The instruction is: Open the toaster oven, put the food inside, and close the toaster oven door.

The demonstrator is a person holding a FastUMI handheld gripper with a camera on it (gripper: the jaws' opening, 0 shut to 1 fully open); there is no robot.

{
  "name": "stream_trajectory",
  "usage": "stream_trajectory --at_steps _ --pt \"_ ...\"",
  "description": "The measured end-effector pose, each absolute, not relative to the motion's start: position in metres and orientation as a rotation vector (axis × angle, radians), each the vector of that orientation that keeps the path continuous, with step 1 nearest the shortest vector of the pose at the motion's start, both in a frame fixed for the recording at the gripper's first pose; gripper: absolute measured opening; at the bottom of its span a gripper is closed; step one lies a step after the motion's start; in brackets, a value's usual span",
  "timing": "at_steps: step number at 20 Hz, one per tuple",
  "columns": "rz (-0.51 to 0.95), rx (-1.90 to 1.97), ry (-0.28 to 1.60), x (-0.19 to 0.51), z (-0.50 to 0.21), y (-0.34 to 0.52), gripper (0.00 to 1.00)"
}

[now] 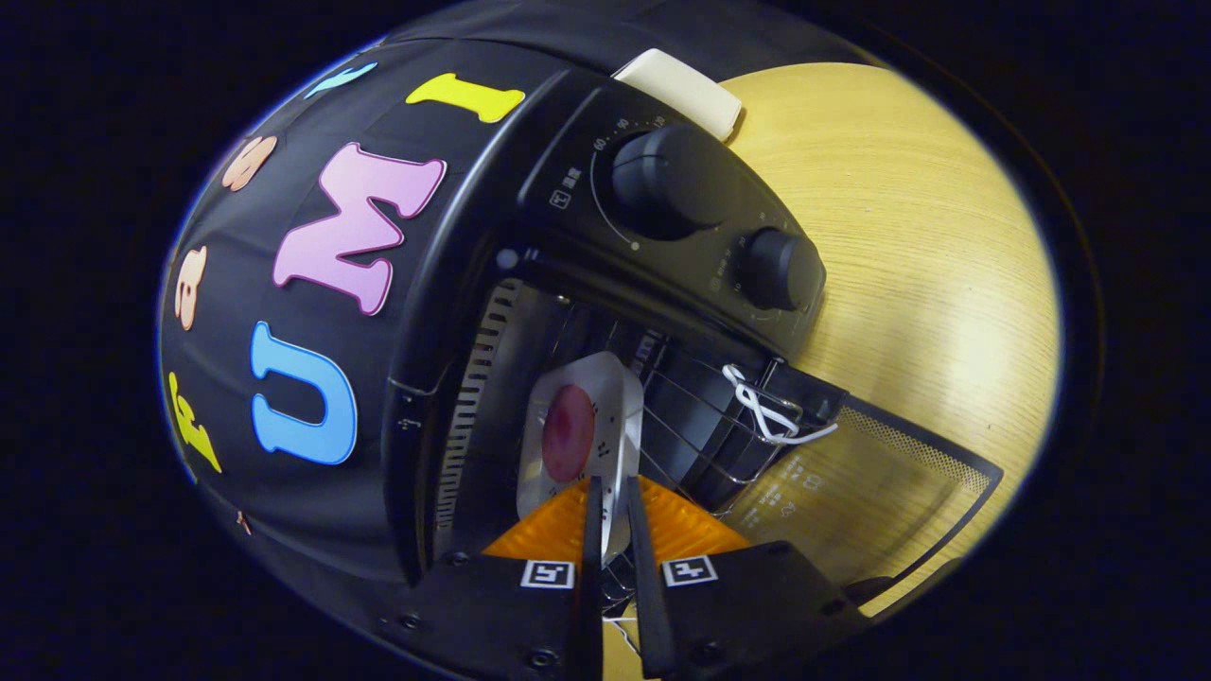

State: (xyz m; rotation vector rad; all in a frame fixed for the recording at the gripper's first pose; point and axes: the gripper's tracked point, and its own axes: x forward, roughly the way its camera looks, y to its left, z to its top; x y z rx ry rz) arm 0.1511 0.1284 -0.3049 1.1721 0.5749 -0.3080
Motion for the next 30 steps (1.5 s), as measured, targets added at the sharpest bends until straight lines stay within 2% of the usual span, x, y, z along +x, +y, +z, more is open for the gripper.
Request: stream_trajectory --at_steps 4,5,7,16,20,26,30 --pt "-0.236 1.119 0.596 0.137 -0.296 0.130 0.53" --pt "-0.205 1.126 0.608 0.133 -0.289 0.135 0.73" --pt "-0.195 1.098 0.646 0.122 -0.291 0.138 0.96" --pt "-0.010 0.813 0.768 0.057 -0.265 0.154 0.98" --pt "0.061 0.596 0.876 0.018 -0.277 0.153 0.99" --pt "0.149 0.288 0.894 -0.024 -0.285 0.145 0.99" --pt "0.148 0.072 0.932 -0.047 -0.313 0.134 0.99"
